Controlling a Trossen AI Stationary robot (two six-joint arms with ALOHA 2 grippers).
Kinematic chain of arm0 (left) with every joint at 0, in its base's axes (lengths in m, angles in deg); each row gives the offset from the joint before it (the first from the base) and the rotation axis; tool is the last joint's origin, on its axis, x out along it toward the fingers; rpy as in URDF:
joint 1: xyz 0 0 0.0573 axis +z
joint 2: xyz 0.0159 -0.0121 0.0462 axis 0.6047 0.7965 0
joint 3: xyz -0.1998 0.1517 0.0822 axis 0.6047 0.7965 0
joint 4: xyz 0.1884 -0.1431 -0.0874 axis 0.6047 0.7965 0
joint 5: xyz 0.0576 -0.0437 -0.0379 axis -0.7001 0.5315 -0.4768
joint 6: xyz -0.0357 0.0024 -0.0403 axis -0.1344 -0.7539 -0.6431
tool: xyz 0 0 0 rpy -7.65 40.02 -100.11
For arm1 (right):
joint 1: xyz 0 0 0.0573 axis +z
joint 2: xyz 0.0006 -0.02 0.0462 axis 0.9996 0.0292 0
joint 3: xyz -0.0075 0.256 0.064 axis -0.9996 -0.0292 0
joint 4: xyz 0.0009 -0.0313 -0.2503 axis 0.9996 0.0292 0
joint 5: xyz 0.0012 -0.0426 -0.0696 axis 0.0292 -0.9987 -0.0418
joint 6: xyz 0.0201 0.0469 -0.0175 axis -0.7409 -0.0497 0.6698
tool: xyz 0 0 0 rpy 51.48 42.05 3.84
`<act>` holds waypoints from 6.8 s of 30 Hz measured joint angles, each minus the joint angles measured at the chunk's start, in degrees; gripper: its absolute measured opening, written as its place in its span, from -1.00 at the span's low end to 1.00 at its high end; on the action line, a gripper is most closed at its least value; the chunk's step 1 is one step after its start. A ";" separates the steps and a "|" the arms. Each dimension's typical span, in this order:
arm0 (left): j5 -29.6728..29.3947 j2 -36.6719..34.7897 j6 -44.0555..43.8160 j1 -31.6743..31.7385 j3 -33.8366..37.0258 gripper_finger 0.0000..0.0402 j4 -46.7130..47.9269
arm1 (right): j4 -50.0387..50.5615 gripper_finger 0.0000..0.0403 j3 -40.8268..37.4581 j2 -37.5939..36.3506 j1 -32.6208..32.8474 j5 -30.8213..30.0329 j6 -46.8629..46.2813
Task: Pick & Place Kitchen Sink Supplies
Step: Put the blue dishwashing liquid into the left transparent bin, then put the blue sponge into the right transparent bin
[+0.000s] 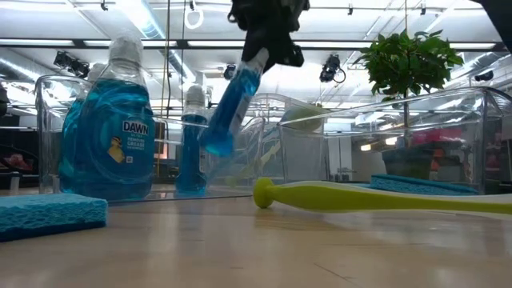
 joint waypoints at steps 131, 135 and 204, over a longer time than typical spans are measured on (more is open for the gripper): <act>-2.52 -19.21 -24.38 -24.90 26.75 -0.11 15.45 | -0.16 -0.09 -16.05 -27.79 6.12 -11.29 13.80; -7.51 -19.12 -24.87 -28.18 26.75 -0.11 15.46 | -11.31 -0.09 -26.39 -35.61 6.40 -11.61 12.21; 8.74 -18.83 -53.70 -53.53 86.84 0.19 -14.01 | -19.45 -0.09 -45.18 -51.00 6.29 -16.86 0.36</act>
